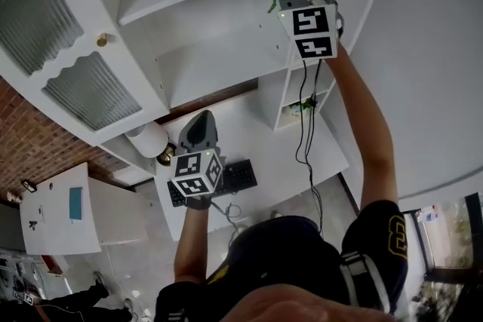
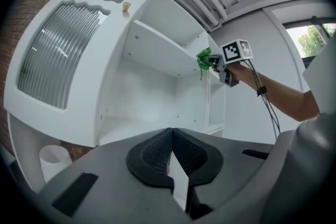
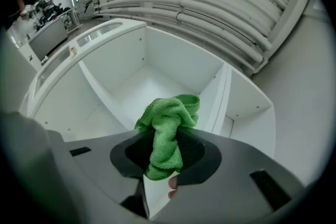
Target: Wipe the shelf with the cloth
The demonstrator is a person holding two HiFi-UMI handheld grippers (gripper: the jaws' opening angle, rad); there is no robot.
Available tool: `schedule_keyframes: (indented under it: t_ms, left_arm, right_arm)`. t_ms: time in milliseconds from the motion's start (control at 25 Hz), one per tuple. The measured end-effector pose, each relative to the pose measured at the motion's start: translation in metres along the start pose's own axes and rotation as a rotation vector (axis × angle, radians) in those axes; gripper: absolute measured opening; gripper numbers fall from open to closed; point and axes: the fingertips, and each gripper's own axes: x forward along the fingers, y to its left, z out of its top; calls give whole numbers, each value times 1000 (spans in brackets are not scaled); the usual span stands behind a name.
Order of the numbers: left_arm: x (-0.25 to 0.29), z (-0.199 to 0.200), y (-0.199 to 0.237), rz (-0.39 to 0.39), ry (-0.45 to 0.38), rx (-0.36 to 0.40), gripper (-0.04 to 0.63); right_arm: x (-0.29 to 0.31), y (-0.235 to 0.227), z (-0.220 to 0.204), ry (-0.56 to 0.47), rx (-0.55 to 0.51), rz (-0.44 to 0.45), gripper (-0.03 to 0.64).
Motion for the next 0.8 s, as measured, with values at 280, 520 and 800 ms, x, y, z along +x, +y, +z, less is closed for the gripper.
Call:
schedule_keyframes:
  t_ms: [280, 520, 800]
  left_arm:
    - [1, 1, -11, -17, -54, 76, 9]
    - [11, -27, -37, -22, -42, 79, 9]
    - [-23, -64, -84, 104, -7, 176, 9]
  right_arm:
    - [-66, 78, -26, 105, 291, 131, 92]
    - [-132, 158, -83, 199, 287, 251, 92]
    - [-220, 207, -141, 232, 428, 424, 94]
